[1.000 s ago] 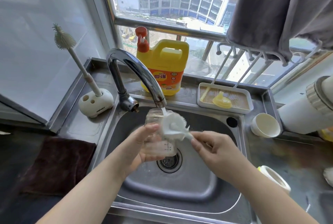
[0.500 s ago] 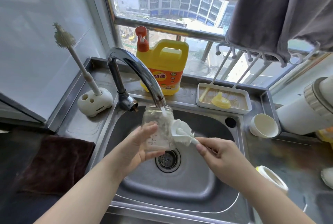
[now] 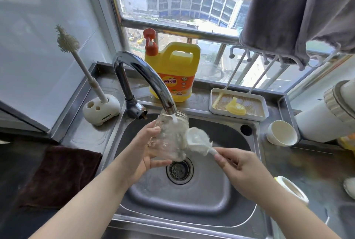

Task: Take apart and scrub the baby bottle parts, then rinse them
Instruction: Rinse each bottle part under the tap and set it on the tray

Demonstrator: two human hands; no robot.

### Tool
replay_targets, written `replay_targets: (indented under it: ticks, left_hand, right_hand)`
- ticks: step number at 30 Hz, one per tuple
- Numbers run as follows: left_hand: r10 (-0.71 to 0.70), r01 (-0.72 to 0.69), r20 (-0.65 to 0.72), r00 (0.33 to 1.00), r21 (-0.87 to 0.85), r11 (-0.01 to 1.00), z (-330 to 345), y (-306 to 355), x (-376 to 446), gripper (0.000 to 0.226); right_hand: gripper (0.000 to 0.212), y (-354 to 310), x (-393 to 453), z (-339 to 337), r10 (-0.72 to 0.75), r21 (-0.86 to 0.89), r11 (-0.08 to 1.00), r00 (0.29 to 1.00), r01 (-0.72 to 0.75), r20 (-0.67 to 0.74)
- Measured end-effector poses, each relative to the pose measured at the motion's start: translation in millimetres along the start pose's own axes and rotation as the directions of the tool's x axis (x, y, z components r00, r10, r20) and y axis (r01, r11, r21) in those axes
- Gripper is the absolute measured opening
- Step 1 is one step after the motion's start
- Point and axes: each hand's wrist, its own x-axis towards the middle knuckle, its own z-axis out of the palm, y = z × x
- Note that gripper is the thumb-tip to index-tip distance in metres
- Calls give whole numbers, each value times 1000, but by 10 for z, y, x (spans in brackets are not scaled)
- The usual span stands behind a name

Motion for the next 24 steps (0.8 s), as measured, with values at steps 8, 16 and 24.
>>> replay_targets:
  ticks: [8, 16, 24]
  left_hand:
    - [68, -70, 15, 998, 148, 987, 71, -76, 20, 75]
    - [64, -61, -33, 997, 85, 995, 65, -147, 52, 80]
    - [64, -63, -12, 998, 67, 996, -10, -128, 41, 78]
  right_hand:
    - [17, -74, 42, 51, 12, 52, 999, 1000, -11, -7]
    - [25, -12, 145, -14, -9, -7, 1000, 999, 9, -36]
    - [25, 40, 163, -64, 9, -138, 990, 999, -13, -31]
